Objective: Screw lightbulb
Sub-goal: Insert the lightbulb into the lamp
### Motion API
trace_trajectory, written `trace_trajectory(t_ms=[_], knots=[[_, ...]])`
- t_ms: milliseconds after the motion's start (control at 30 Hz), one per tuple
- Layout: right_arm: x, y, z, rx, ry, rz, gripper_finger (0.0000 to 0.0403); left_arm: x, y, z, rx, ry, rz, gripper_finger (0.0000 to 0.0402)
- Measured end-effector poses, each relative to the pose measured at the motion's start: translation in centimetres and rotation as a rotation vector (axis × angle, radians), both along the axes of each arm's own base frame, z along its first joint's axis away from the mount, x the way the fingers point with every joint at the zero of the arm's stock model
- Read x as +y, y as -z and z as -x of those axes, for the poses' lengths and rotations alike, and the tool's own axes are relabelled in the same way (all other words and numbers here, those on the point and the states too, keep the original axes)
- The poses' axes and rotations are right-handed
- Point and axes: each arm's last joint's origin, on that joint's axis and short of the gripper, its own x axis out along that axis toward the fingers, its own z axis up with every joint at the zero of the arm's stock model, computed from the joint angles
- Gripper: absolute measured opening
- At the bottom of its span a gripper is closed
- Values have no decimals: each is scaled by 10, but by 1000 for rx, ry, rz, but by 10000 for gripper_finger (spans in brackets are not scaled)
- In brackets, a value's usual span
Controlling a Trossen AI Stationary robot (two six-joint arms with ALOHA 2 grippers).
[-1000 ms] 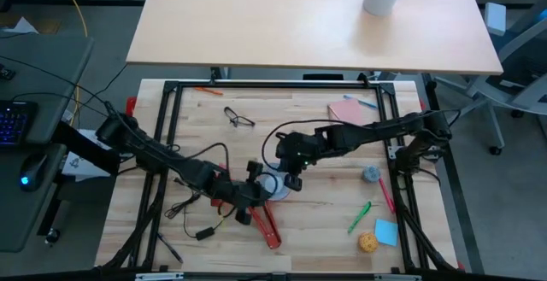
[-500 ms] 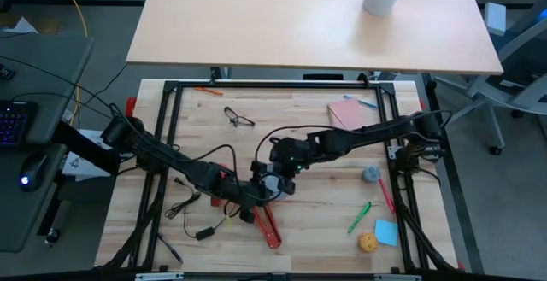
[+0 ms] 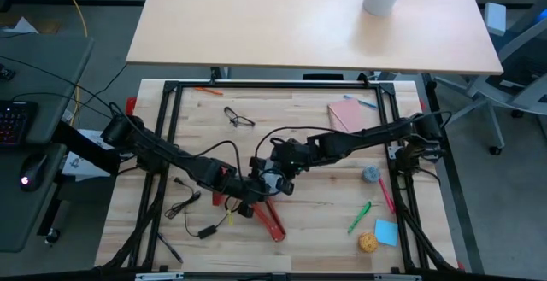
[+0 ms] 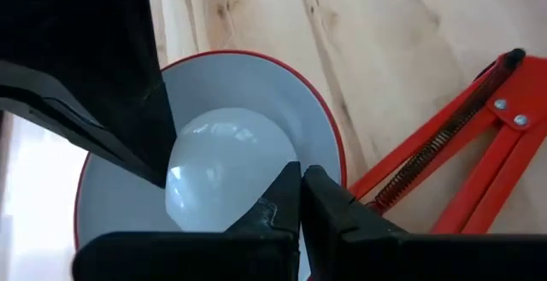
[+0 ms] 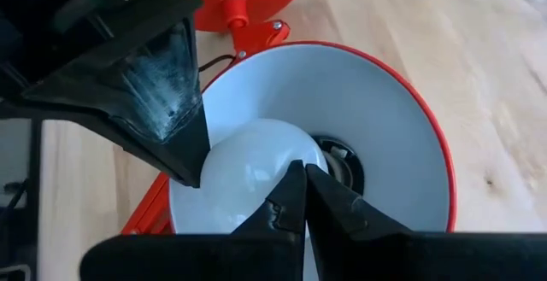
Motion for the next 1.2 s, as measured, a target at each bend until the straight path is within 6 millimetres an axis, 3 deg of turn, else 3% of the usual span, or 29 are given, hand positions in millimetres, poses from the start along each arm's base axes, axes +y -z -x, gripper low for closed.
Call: trace_trajectory(t_ms=[433,867,1067,1200], knots=[[12,-2,8,33,95,-1,0,7,-2,2,29,61,-127,0],[25,-11,17,44,-29,-63,0,28,-5,1,30,-79,-280,0],[38,-14,21,26,-82,-31,0,44,-14,2,27,-109,-313,0],[39,-23,27,2,-85,-2,0,52,-32,12,-13,-141,-295,0]])
